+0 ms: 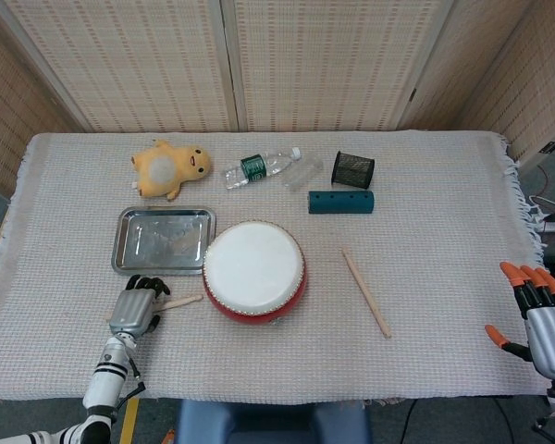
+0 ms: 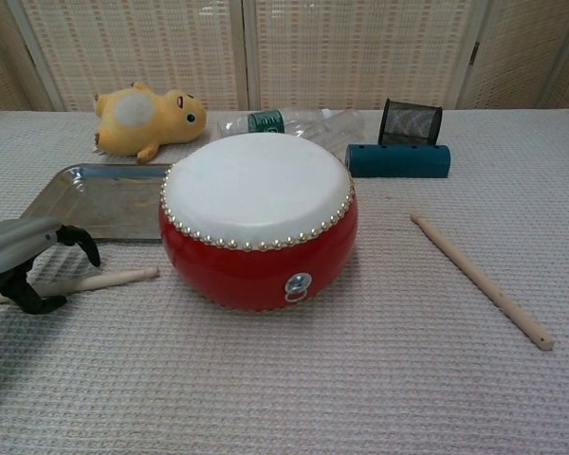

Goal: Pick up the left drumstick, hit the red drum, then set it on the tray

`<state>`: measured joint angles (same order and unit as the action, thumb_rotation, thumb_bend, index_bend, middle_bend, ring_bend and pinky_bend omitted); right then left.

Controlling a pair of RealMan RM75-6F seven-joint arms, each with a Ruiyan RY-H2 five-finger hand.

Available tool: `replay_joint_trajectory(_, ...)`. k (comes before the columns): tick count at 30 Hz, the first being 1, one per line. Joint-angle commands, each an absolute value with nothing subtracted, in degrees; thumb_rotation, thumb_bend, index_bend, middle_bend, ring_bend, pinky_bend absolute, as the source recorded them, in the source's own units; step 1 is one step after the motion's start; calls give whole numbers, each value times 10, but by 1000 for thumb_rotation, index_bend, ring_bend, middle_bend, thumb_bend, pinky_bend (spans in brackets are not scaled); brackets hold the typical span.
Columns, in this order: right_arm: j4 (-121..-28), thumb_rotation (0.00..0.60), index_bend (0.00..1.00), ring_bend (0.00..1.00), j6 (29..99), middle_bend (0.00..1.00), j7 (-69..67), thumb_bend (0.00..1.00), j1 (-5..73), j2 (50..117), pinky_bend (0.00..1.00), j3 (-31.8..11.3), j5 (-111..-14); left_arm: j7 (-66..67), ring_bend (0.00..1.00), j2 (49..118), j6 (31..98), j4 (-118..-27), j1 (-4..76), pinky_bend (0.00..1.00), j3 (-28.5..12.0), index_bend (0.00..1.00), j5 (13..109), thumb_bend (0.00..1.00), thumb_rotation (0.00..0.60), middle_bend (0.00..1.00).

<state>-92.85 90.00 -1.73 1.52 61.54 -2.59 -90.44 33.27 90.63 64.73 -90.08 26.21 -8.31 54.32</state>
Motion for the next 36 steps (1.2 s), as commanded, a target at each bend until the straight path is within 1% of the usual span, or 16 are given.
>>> replay_joint_trajectory(1,-928,600,0,0,900,125,-18,180,15,615,107,-26,-905,339,142,906,646,-899,267,77,-83,356,533,309,600,191)
replay_joint_trajectory(5,-928,600,0,0,898,125,-19,180,16,615,107,-25,-905,338,141,901,636,-904,271,77,-81,375,521,295,600,191)
replay_joint_trajectory(11,-928,600,0,0,894,125,-20,179,16,615,107,-25,-901,335,142,883,623,-930,275,76,-66,420,519,297,600,192)
replay_joint_trajectory(19,-929,600,0,0,893,125,-20,180,15,614,107,-25,-899,322,141,863,619,-963,277,76,-50,437,530,298,600,192)
replay_joint_trajectory(29,-930,600,0,0,890,125,-20,180,15,614,107,-26,-896,289,142,906,641,-924,280,79,-60,467,552,299,600,211)
replay_joint_trajectory(36,-930,600,0,0,891,125,-21,180,13,613,107,-25,-894,306,142,932,649,-894,287,80,-61,495,545,299,600,219)
